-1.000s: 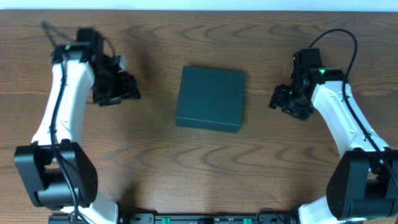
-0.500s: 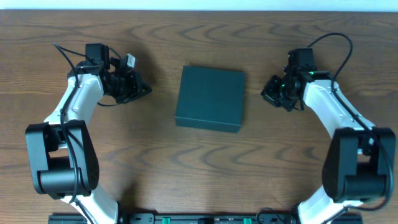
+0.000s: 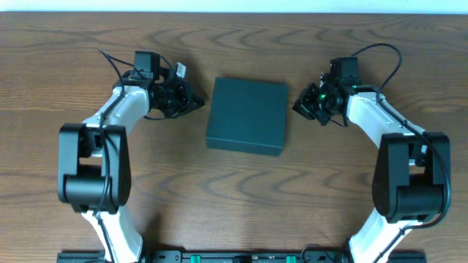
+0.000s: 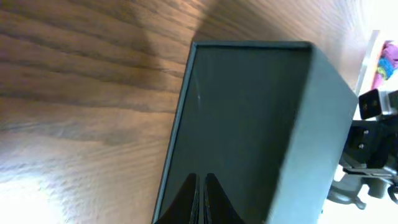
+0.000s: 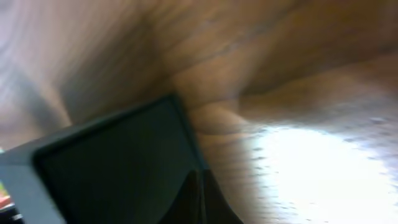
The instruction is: Pack container
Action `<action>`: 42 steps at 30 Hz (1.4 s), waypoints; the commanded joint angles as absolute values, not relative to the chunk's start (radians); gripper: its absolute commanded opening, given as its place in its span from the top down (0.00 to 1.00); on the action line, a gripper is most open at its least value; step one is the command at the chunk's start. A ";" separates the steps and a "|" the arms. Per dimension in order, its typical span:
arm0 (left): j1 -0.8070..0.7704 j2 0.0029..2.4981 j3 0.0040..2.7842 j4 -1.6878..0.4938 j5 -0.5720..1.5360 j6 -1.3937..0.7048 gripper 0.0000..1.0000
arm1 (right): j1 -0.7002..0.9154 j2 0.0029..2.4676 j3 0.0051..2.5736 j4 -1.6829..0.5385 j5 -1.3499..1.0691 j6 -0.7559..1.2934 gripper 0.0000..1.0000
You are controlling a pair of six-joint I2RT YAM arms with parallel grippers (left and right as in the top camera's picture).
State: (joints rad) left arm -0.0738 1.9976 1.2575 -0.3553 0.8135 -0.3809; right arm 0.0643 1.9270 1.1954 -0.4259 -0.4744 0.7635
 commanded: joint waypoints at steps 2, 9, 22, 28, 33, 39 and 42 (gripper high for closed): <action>-0.078 2.035 1.264 -0.345 0.859 -0.435 0.94 | 0.088 1.933 1.195 -0.384 -0.503 0.815 0.99; -0.107 2.038 1.264 -0.308 0.885 -0.471 0.94 | 0.093 1.947 1.195 -0.302 -0.560 0.863 0.99; -0.134 2.038 1.264 -0.137 0.890 -0.580 0.94 | 0.093 2.007 1.195 -0.142 -0.611 0.970 0.99; -0.134 2.038 1.264 -0.017 0.880 -0.680 0.94 | 0.093 2.009 1.195 -0.062 -0.611 1.061 0.98; -0.135 2.038 1.264 0.032 0.872 -0.715 0.94 | 0.093 2.009 1.195 0.001 -0.609 1.110 0.99; -0.140 2.038 1.264 0.051 0.854 -0.741 0.94 | 0.092 2.010 1.196 0.038 -0.605 1.130 0.98; -0.140 2.038 1.264 0.052 0.853 -0.741 0.94 | 0.092 2.009 1.196 0.043 -0.603 1.133 0.98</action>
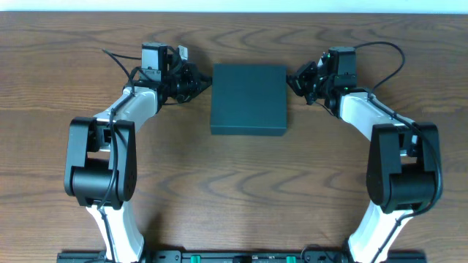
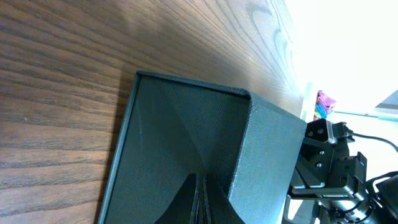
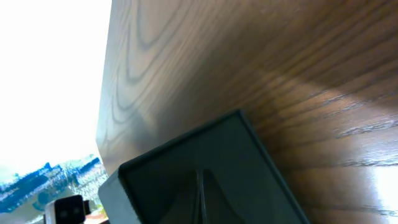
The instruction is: Pack container
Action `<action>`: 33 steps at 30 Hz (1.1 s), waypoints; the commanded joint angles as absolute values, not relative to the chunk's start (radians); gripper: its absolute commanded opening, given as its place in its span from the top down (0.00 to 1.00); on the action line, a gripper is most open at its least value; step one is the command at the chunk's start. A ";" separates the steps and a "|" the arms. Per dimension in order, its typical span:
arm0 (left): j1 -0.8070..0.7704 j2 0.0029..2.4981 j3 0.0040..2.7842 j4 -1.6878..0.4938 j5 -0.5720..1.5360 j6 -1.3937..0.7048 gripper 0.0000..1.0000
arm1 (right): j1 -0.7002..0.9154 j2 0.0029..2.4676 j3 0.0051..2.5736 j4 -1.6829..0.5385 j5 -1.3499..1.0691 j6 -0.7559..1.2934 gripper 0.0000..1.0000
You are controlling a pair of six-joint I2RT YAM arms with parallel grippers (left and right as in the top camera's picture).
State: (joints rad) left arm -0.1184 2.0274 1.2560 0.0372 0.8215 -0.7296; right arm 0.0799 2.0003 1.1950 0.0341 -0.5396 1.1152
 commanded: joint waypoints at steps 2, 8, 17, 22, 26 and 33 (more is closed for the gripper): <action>-0.140 2.038 1.264 0.058 0.845 -0.741 0.94 | 0.092 2.010 1.196 0.042 -0.603 1.133 0.98; -0.140 2.038 1.264 0.065 0.831 -0.741 0.94 | 0.093 2.010 1.196 0.042 -0.602 1.132 0.98; -0.112 2.038 1.265 0.065 0.775 -0.736 0.94 | 0.061 2.009 1.197 0.040 -0.556 1.080 0.98; 0.006 2.038 1.266 0.065 0.694 -0.702 0.94 | -0.059 2.009 1.197 0.010 -0.547 1.050 0.98; 0.197 2.038 1.267 0.063 0.771 -0.707 0.94 | -0.229 2.009 1.198 0.007 -0.614 1.045 0.98; 0.431 2.038 1.267 -0.023 1.006 -0.705 0.94 | -0.402 2.008 1.201 -0.056 -0.820 0.961 0.98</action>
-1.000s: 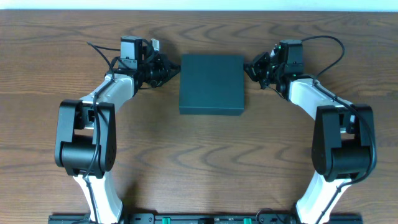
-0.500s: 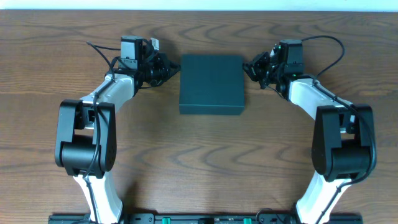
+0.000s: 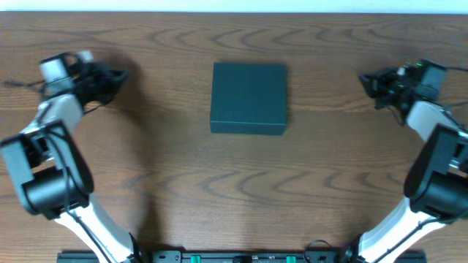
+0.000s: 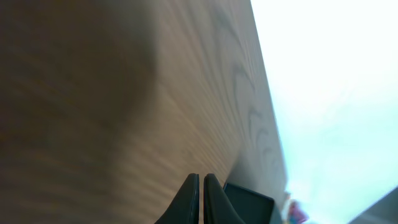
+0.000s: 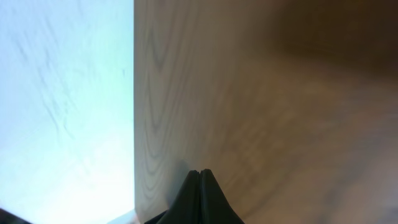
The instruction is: Pack container
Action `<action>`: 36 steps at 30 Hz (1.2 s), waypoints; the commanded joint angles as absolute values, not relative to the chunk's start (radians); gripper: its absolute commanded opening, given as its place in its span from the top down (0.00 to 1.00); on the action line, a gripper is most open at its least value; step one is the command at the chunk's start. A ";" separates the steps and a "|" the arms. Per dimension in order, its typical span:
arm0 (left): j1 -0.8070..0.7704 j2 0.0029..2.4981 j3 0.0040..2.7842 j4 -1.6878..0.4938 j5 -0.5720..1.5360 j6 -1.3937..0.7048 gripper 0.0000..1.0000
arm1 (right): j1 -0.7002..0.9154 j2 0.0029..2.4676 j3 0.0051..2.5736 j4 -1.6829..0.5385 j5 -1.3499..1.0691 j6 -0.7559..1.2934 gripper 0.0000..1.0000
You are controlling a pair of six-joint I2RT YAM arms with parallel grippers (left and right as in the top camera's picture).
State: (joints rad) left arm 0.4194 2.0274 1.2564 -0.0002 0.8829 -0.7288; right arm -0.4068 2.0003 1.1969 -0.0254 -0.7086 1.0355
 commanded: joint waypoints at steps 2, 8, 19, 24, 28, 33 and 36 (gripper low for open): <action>0.448 2.038 1.267 -0.060 1.014 -0.664 0.94 | -0.399 2.007 1.201 -0.149 -0.808 0.902 0.98; 0.449 2.027 1.267 -0.199 1.014 -0.598 0.94 | -0.374 1.983 1.201 -0.358 -0.788 0.705 0.98; 0.366 1.608 1.316 -0.618 0.532 -0.178 0.04 | -0.286 1.493 1.232 -0.742 -0.289 0.329 0.13; 0.255 1.373 1.333 -0.739 0.275 -0.152 0.04 | -0.272 1.286 1.232 -0.893 -0.164 0.257 0.01; 0.120 1.200 1.333 -0.866 0.126 -0.095 0.04 | -0.248 1.140 1.232 -0.993 -0.130 0.153 0.01; 0.003 1.061 1.333 -1.052 0.056 -0.093 0.04 | -0.227 0.984 1.232 -1.102 -0.105 0.117 0.01; -0.051 0.997 1.333 -1.158 0.052 -0.120 0.04 | -0.211 0.900 1.232 -1.176 -0.105 0.102 0.01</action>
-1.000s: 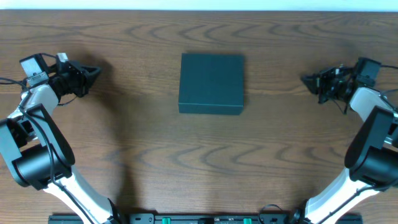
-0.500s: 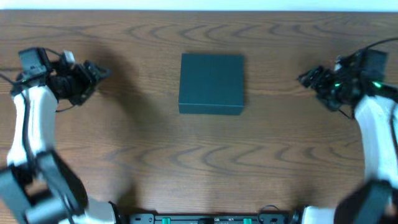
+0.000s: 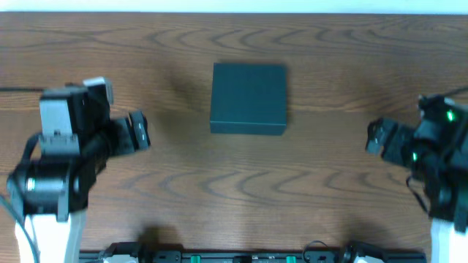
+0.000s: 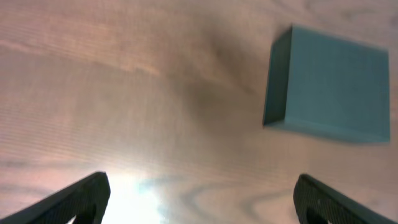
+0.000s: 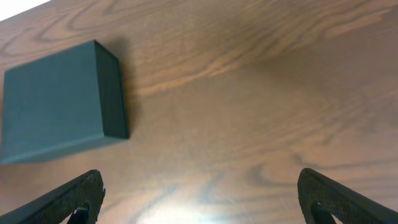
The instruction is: Pack container
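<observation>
A dark green box (image 3: 248,97) with its lid on sits square on the wooden table (image 3: 234,190), toward the back centre. My left gripper (image 3: 139,131) hangs to the box's left and nearer the front. In the left wrist view the gripper (image 4: 202,199) is open wide over bare wood, fingertips (image 4: 87,196) far apart, with the box (image 4: 326,93) at upper right. My right gripper (image 3: 376,139) hangs to the box's right. In the right wrist view the gripper (image 5: 202,199) is also open wide and holds nothing, with the box (image 5: 59,102) at upper left.
Only wood grain surrounds the box. The table's back edge (image 3: 234,12) runs just beyond it. The arm bases stand at the front corners.
Both grippers were shut and low at the table's far left and far right back corners. Now both are open wide, higher, and nearer the front, looking down. The box has not moved.
The box lay skewed with both shut grippers just beside its left and right sides. Then it sat square and a little farther back, grippers against its sides. Then both arms were at the table's ends, and now both grippers are open.
</observation>
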Action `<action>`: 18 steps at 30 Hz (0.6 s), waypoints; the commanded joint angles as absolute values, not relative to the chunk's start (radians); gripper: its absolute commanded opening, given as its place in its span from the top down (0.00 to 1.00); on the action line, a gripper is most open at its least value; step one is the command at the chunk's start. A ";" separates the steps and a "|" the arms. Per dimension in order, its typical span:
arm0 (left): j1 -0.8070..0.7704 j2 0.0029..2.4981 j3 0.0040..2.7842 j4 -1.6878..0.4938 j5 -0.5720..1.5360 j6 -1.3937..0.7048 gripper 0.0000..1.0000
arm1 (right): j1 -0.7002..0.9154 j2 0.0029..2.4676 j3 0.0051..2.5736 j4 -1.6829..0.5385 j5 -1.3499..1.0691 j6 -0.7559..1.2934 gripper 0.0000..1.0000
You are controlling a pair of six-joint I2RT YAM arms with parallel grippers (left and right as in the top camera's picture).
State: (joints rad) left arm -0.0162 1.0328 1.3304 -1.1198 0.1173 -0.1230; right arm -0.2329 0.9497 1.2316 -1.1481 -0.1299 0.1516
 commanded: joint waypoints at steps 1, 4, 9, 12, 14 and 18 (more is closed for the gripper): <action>-0.068 0.978 1.332 -1.182 0.044 -0.131 0.05 | -0.208 0.878 1.232 -1.197 -0.105 0.101 0.01; -0.113 0.920 1.331 -1.244 0.007 -0.191 0.04 | -0.208 0.827 1.232 -1.272 -0.113 0.103 0.01; -0.168 0.826 1.316 -1.332 0.007 -0.228 0.04 | -0.208 0.736 1.230 -1.396 -0.189 0.045 0.05; -0.180 0.758 1.295 -1.365 0.000 -0.226 0.04 | -0.208 0.653 1.230 -1.403 -0.205 0.035 0.04; -0.180 0.710 1.286 -1.382 0.009 -0.220 0.05 | -0.208 0.596 1.230 -1.417 -0.226 0.035 0.05; -0.180 0.625 1.285 -1.412 0.083 -0.179 0.05 | -0.208 0.509 1.230 -1.486 -0.270 0.025 0.04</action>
